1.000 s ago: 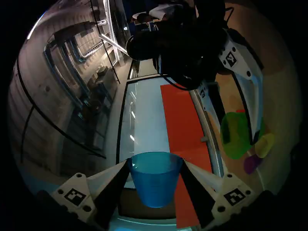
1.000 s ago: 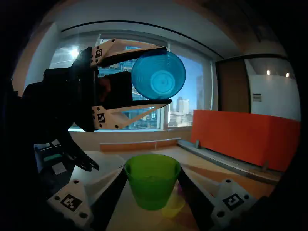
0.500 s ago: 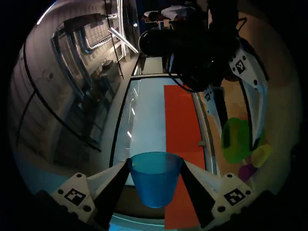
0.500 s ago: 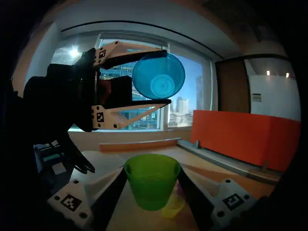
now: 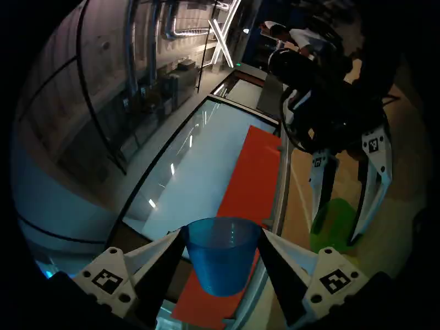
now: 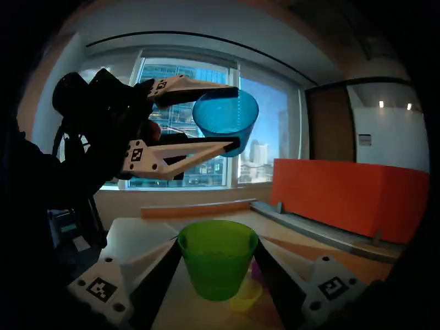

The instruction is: Pour water

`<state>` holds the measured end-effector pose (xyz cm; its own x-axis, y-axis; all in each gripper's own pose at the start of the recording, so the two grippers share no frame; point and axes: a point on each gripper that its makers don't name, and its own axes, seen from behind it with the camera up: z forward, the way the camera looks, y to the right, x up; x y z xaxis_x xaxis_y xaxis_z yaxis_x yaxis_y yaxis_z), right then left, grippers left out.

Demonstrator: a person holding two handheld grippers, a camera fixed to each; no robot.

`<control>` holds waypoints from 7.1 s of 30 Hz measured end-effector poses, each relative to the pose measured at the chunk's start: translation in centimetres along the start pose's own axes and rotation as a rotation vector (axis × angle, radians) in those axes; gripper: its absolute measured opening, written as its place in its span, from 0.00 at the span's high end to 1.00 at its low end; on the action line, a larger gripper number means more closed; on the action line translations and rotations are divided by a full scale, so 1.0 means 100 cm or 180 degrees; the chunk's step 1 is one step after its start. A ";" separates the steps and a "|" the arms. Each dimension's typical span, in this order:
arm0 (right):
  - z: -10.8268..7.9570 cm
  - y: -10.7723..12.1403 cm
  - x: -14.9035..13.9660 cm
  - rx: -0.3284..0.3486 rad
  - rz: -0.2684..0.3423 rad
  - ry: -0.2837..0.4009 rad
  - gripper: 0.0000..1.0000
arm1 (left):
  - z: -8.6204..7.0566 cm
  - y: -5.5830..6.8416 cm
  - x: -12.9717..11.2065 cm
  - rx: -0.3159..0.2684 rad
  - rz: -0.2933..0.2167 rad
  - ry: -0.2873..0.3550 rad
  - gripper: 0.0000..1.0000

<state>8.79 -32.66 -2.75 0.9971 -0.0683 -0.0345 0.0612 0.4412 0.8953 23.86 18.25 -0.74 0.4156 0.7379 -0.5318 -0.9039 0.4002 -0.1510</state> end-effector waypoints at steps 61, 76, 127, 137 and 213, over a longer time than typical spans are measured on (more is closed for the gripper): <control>-0.042 0.010 0.009 -0.0262 0.0009 0.0025 0.09 | -0.009 0.054 -0.059 -0.0410 -0.3089 -0.0192 0.11; -0.070 0.029 0.001 -0.0458 0.0015 -0.0067 0.09 | -0.018 0.086 -0.064 -0.0549 -0.3176 -0.0242 0.11; -0.096 0.056 -0.104 -0.0383 0.0116 -0.1206 0.09 | -0.050 0.251 -0.145 -0.1626 -0.2909 -0.1390 0.11; -0.092 0.058 -0.129 -0.0301 0.0120 -0.1437 0.09 | -0.056 0.274 -0.163 -0.1819 -0.2843 -0.1618 0.11; -0.063 0.039 -0.210 -0.0146 0.0195 -0.1835 0.09 | -0.106 0.330 -0.207 -0.2052 -0.3033 -0.2139 0.03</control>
<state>-11.64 -23.89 -1.38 0.8136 -0.5119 0.2757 0.0188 0.4971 0.8675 -15.62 10.43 -3.53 0.7085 0.5128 0.4848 -0.0426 0.7168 -0.6959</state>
